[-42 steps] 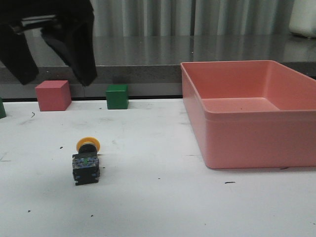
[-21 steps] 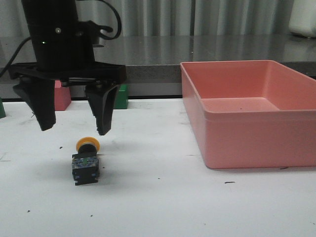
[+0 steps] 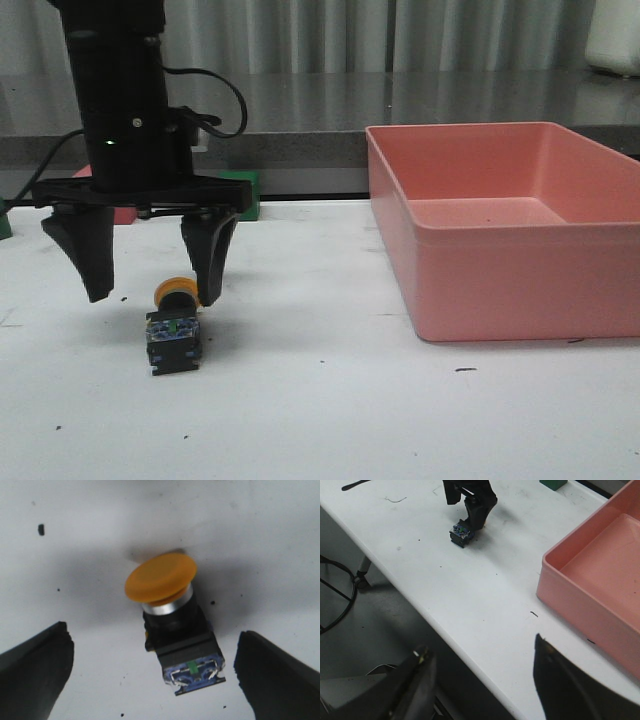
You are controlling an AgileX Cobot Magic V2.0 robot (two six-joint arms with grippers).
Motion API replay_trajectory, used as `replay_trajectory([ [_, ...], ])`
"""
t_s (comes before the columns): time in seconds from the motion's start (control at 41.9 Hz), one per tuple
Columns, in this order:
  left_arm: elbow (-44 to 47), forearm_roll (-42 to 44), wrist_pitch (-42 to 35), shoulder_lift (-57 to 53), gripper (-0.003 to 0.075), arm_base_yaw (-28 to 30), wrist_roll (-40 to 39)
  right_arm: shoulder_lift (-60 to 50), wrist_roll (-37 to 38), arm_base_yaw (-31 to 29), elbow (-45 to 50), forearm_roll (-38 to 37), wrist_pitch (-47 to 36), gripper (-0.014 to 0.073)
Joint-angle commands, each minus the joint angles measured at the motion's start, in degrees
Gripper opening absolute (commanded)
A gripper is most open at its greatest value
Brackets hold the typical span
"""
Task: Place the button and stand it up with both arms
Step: 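Move the left gripper down over the lying button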
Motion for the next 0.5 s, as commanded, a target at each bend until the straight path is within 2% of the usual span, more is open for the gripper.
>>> replay_trajectory([
  [0.0,-3.3,-1.4,2.0,-1.4,0.0616,0.2,-0.7,0.3,-0.5,0.1,-1.3,-0.6,-3.2,0.0449],
  [0.095,-5.4,-1.4,4.1,0.3,0.0616,0.2,-0.7,0.3,-0.5,0.1,-1.3,-0.6,-3.2,0.0449],
  [0.477,-6.1,-5.4,4.1,2.7,0.06,0.0,-0.5,0.3,-0.5,0.1,-1.3,-0.6,-3.2,0.0449],
])
